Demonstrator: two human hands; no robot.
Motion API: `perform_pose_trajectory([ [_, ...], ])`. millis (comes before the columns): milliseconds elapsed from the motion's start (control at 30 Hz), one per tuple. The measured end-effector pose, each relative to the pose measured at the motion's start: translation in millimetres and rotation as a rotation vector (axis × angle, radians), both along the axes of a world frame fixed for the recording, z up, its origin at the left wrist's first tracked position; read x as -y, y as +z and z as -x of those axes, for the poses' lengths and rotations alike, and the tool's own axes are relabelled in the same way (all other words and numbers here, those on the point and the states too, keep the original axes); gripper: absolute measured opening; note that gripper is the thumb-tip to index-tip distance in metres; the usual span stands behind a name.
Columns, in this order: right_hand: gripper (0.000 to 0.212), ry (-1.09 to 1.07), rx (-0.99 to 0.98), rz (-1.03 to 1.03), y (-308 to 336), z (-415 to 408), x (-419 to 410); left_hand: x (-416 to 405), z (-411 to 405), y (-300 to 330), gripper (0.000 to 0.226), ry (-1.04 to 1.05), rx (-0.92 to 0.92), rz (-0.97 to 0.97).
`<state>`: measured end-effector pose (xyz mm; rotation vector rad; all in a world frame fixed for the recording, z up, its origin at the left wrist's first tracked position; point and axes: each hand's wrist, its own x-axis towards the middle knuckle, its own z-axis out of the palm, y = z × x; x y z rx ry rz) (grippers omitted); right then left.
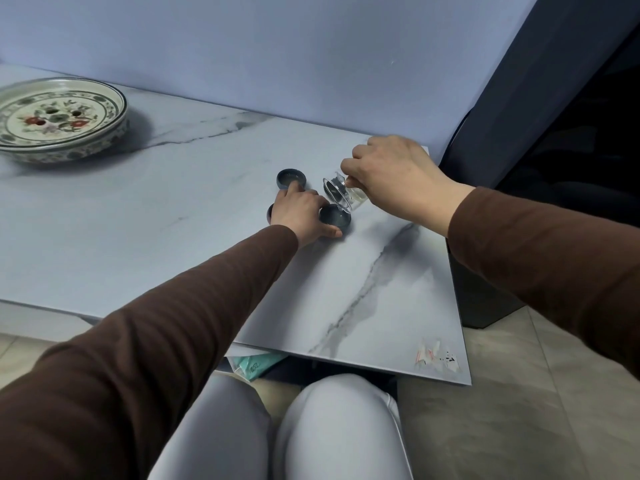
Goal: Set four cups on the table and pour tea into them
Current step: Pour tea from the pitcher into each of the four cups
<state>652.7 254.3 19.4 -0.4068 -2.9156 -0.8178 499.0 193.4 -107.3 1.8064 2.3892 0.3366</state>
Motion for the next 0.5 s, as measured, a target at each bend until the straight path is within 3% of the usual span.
perform_pose_trajectory([
  [267, 0.014, 0.039, 0.083, -0.088, 2, 0, 11, 0, -1, -2, 0.061, 0.008, 0.002, -0.008],
  [500, 0.036, 0.123, 0.111, -0.191, -2, -4, 13, 0, -1, -2, 0.058, 0.006, 0.003, -0.026],
])
